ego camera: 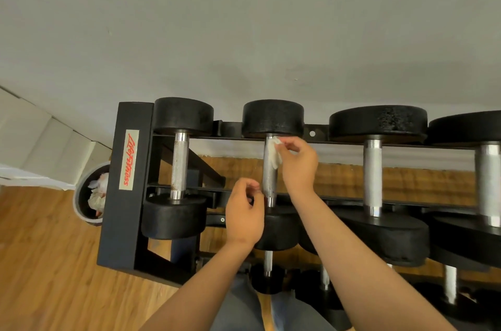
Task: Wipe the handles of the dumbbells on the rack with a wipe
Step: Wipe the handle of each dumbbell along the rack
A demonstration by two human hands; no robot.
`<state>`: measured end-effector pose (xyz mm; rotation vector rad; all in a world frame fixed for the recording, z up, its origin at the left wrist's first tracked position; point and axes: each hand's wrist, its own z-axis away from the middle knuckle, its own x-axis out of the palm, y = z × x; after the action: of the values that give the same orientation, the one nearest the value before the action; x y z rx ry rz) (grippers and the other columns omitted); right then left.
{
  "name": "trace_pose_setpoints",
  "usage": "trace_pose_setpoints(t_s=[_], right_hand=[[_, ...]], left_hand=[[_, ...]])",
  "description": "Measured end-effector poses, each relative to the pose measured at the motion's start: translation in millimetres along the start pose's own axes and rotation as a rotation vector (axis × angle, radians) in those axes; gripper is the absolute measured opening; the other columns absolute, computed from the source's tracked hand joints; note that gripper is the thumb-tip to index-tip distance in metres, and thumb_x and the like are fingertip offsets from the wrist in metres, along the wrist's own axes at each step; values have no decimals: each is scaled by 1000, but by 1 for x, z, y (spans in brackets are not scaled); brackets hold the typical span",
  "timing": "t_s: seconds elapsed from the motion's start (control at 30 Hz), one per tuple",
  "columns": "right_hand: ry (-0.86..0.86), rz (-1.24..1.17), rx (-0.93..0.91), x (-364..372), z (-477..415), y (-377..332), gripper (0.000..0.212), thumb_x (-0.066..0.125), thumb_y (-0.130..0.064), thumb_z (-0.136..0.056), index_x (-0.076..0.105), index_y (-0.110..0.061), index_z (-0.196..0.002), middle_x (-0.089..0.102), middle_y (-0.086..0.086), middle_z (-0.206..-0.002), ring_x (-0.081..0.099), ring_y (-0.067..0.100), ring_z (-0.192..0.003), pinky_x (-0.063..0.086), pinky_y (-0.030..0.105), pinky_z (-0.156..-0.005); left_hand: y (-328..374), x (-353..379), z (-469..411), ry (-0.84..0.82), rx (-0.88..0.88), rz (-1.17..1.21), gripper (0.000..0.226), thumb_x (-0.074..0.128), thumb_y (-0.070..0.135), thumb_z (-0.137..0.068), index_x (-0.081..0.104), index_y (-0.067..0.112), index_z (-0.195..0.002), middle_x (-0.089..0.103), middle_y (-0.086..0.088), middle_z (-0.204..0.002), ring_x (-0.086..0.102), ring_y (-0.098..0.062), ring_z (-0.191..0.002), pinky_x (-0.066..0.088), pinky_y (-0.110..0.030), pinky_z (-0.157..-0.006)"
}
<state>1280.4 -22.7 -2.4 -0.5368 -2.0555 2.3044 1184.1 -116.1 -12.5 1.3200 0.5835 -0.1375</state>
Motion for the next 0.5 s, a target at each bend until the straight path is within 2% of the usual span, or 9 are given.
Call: trace_pose_setpoints(t_s=[0.07, 0.2, 0.3, 0.4, 0.5], right_hand=[[29, -34, 10, 1, 5, 4, 12, 63, -11, -91, 70, -18, -97, 66, -12, -91, 59, -6, -86, 43, 2, -74], [57, -42, 31, 6, 26, 19, 16, 60, -10, -92, 71, -13, -104, 70, -5, -100, 63, 0, -94, 50, 13, -81], [91, -68, 50, 9, 16, 9, 16, 59, -6, -92, 70, -15, -99, 70, -6, -96, 64, 2, -93, 51, 15, -81], [88, -85, 46, 9, 5, 2, 15, 60, -6, -91, 67, -19, -94, 68, -8, -92, 64, 1, -90, 52, 15, -79], [42, -77, 85, 6, 13, 11, 9, 60, -7, -92, 67, -14, -93, 70, -4, -92, 66, 3, -89, 54, 18, -78]], left_hand=[[1, 0, 0, -4, 0, 10, 18, 54, 9, -93, 55, 27, -92, 60, 9, -88, 57, 0, -79, 44, -10, -70], [0, -1, 0, -11, 7, 8, 16, 54, 9, -94, 57, 23, -91, 60, 9, -86, 57, 0, -79, 45, -11, -69], [-2, -1, -1, -24, 6, 3, 18, 52, 9, -93, 58, 24, -87, 61, 7, -86, 58, -5, -77, 48, -18, -69], [-2, 0, -2, -26, 12, -17, 19, 52, 8, -93, 58, 25, -84, 60, 7, -85, 57, -5, -77, 46, -16, -69], [-2, 0, -2, -28, 24, -22, 18, 52, 8, -93, 58, 24, -85, 60, 7, -85, 57, -6, -77, 46, -16, -68]])
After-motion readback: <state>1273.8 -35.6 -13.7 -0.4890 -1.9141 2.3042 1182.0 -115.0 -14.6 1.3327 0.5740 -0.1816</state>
